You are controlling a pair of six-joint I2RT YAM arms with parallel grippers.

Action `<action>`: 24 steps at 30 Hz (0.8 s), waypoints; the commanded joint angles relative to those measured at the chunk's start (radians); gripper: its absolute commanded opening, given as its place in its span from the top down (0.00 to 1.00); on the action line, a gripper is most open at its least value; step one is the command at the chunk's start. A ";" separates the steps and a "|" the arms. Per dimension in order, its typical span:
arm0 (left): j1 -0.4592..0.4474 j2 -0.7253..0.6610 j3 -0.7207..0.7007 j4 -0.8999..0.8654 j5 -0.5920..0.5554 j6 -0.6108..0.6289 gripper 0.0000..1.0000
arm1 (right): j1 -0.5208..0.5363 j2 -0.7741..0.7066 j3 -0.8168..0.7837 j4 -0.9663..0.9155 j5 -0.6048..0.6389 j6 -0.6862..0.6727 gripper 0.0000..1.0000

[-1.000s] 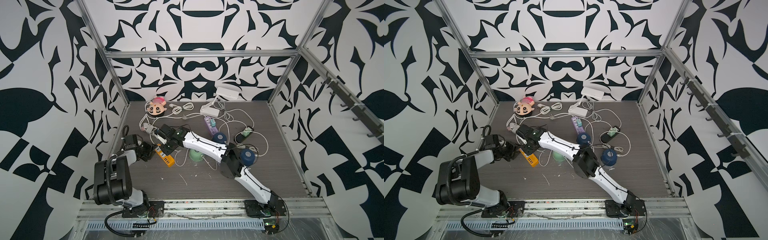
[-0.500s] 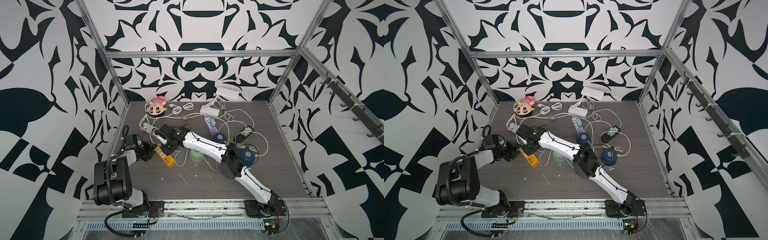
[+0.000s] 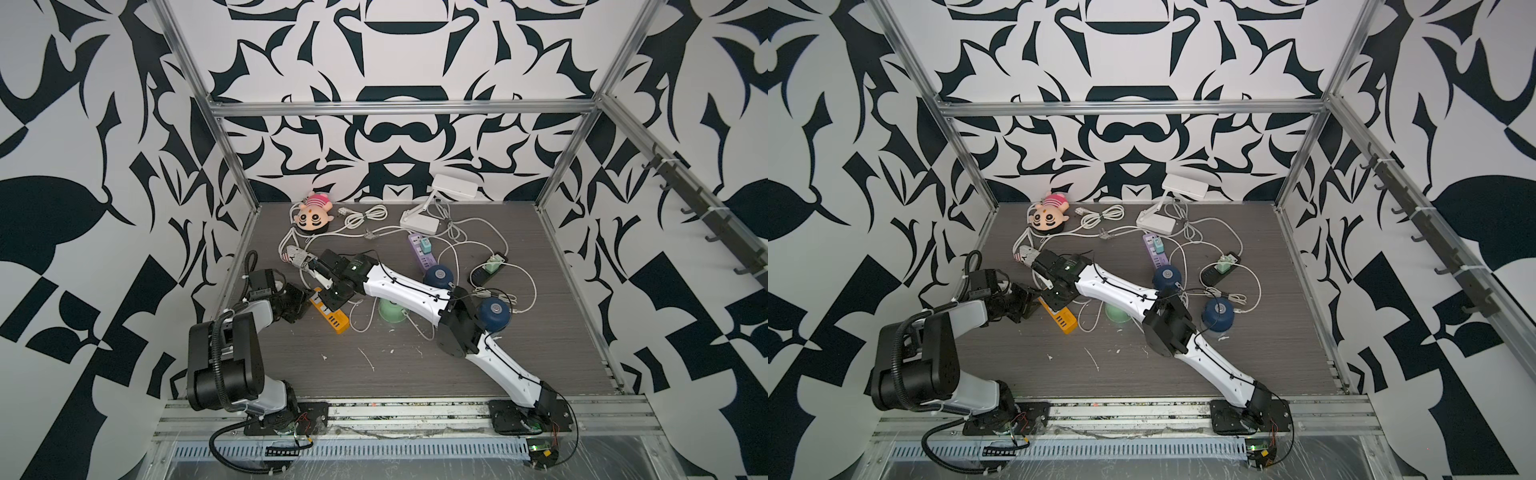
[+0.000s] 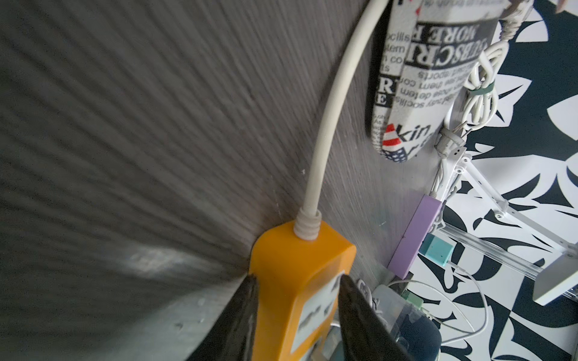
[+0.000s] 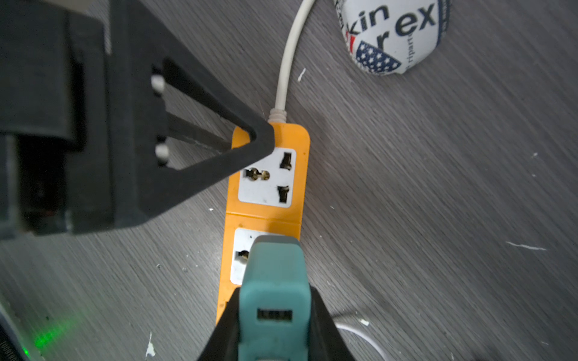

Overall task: Charge the cordless meat grinders
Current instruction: Insert the plug into the socket.

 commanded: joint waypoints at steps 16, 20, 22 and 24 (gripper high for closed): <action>0.122 -0.107 0.039 -0.105 0.039 0.060 0.52 | 0.065 0.198 -0.009 -0.048 0.051 0.067 1.00; 0.154 -0.134 0.045 -0.128 0.055 0.074 0.47 | 0.062 0.190 0.001 -0.052 0.049 0.070 1.00; 0.158 -0.149 0.051 -0.140 0.054 0.078 0.35 | 0.053 0.156 0.014 -0.055 0.041 0.075 0.93; 0.158 -0.162 0.061 -0.157 0.051 0.086 0.23 | 0.047 0.095 0.013 -0.038 0.037 0.077 0.70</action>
